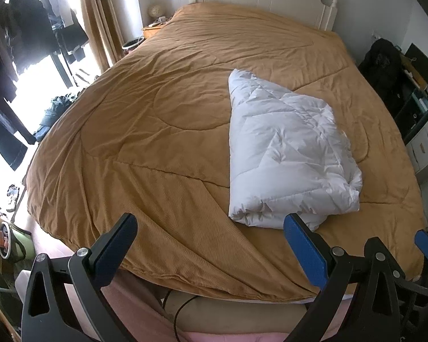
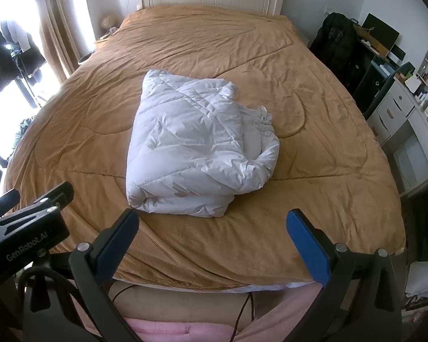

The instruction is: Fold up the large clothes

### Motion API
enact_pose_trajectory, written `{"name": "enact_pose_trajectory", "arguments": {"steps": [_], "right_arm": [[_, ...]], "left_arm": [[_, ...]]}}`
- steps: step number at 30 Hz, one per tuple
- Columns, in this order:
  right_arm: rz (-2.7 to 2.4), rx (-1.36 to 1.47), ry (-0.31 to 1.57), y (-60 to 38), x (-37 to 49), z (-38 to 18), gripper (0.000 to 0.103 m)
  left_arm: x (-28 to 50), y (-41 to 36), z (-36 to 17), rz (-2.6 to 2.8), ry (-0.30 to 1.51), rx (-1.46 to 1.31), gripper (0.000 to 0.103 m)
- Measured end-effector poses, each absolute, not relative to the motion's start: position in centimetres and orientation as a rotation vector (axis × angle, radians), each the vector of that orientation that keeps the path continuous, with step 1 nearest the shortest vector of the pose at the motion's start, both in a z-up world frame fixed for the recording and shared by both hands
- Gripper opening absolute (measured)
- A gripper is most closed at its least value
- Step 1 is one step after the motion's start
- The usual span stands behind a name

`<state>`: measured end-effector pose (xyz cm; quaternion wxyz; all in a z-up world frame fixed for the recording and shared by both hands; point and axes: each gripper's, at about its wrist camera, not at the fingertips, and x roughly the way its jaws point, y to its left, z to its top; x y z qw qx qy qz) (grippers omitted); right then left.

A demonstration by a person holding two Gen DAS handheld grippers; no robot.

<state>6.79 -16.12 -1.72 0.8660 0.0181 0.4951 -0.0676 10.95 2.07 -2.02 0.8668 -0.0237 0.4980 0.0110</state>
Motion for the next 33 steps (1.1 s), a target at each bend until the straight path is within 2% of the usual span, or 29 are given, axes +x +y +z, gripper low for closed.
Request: {"name": "enact_pose_trajectory", "arguments": {"steps": [33], "right_arm": [[-0.157,0.038,1.019,-16.49,6.14,-1.15,0.103]], "left_arm": [[10.43,1.21,-1.78,0.021,1.044,-0.038,0.102]]}}
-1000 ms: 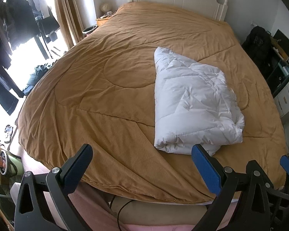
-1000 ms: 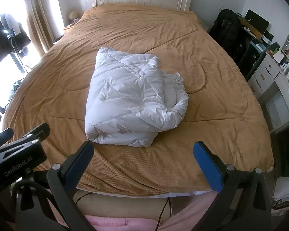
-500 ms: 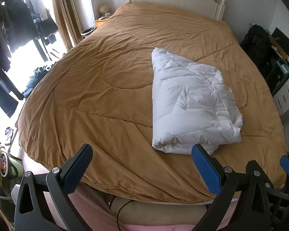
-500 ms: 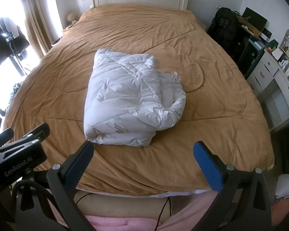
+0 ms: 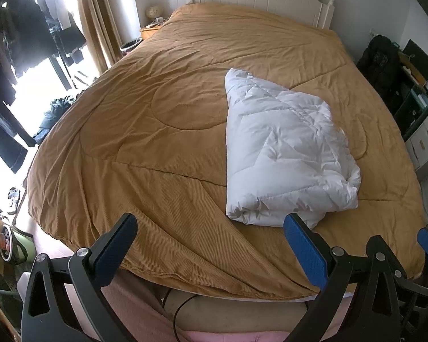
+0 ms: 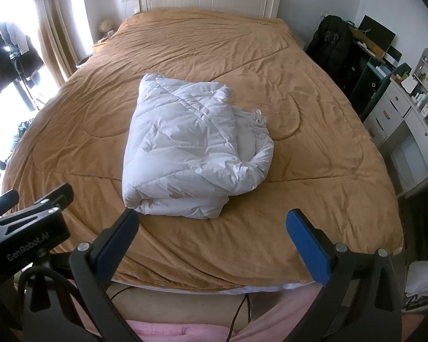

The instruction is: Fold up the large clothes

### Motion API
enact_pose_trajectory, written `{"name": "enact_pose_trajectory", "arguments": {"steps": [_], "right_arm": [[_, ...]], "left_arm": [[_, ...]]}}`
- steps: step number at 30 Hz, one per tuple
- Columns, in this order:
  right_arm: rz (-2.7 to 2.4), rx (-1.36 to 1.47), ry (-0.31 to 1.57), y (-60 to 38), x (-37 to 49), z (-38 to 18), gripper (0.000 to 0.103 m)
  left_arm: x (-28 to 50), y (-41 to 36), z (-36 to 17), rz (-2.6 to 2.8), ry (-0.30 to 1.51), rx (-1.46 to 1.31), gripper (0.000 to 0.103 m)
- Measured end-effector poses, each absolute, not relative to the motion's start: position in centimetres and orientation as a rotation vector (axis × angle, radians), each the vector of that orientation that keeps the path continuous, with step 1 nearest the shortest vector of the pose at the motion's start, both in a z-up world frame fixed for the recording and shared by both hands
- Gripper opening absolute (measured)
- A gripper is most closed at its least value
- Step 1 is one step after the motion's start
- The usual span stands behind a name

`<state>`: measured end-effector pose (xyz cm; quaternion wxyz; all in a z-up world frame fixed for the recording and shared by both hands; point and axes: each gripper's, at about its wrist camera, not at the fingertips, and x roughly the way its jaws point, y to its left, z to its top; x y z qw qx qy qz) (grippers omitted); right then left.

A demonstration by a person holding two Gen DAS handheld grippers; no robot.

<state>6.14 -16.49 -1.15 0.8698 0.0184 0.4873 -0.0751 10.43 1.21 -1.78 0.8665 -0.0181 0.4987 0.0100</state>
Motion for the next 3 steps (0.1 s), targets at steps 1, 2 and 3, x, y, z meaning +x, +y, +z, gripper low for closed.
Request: {"name": "enact_pose_trajectory", "arguments": {"steps": [1,2,3], "right_arm": [[-0.157,0.037,1.02,-16.58,6.13,-1.14,0.103],[-0.158,0.039,1.02,-16.45,6.13,-1.16,0.103],[-0.158,0.039,1.022,-16.55,6.13,-1.17,0.103]], "left_arm": [[10.38,1.28,-1.83,0.021,1.045,-0.038,0.102],[10.35,1.28,-1.91,0.021,1.047,-0.039,0.102],[10.31,1.32,-1.94,0.021,1.047,-0.038,0.102]]}}
